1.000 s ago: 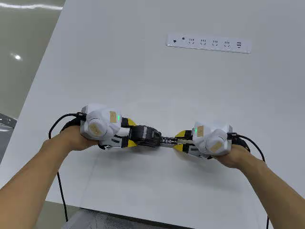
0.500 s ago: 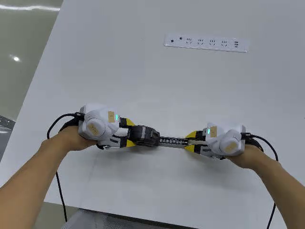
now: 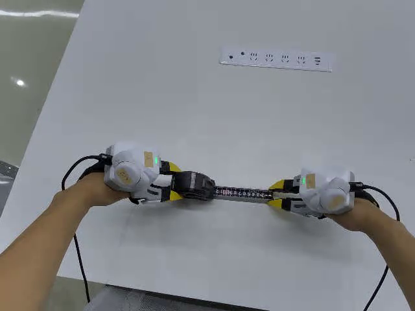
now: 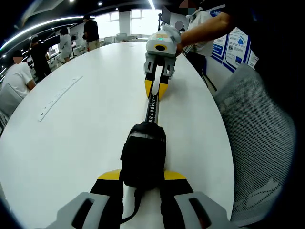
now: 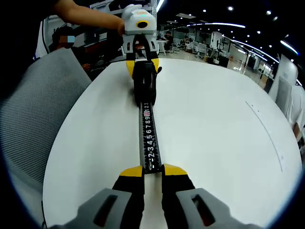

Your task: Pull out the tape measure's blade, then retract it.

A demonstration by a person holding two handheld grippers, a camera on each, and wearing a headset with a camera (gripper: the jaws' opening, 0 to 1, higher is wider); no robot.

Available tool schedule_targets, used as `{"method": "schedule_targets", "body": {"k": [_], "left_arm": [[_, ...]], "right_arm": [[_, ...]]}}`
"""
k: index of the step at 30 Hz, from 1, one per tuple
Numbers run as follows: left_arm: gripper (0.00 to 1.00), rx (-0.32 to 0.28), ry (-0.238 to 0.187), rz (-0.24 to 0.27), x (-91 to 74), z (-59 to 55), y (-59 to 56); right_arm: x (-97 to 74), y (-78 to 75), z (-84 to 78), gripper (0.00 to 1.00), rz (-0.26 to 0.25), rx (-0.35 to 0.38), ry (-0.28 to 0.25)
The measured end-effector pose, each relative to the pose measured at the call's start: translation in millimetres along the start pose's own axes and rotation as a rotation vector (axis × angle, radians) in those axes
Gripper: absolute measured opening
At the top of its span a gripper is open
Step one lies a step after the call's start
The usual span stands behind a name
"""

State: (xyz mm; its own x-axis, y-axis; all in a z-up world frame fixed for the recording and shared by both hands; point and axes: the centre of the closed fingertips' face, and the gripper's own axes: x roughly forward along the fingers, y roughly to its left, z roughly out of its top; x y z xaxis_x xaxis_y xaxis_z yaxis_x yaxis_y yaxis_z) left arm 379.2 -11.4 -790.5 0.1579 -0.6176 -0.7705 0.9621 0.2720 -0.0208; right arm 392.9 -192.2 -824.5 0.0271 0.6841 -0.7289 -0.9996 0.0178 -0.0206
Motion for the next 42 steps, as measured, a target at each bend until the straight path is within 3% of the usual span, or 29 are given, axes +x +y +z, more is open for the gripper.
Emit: {"method": "schedule_targets", "body": {"k": [12, 23, 29, 42], "left_arm": [[0.26, 0.001, 0.003, -0.005, -1.2, 3.7, -6.4], [0.26, -0.001, 0.011, -0.011, 2.4, 2.0, -1.9], [0.27, 0.002, 0.022, -0.014, 3.7, 0.7, -0.3], [0.28, 0.009, 0.050, -0.016, 7.2, 0.9, 1.1]], "right_arm": [[-35.3, 0.9, -35.3, 0.11, -0.029, 0.010, 0.049], [-67.6, -4.3, -66.2, 0.11, -0.055, 0.031, 0.093], [-75.9, -4.9, -69.8, 0.11, -0.065, 0.036, 0.111], [-75.9, -3.0, -79.2, 0.13, -0.046, 0.016, 0.155]]}}
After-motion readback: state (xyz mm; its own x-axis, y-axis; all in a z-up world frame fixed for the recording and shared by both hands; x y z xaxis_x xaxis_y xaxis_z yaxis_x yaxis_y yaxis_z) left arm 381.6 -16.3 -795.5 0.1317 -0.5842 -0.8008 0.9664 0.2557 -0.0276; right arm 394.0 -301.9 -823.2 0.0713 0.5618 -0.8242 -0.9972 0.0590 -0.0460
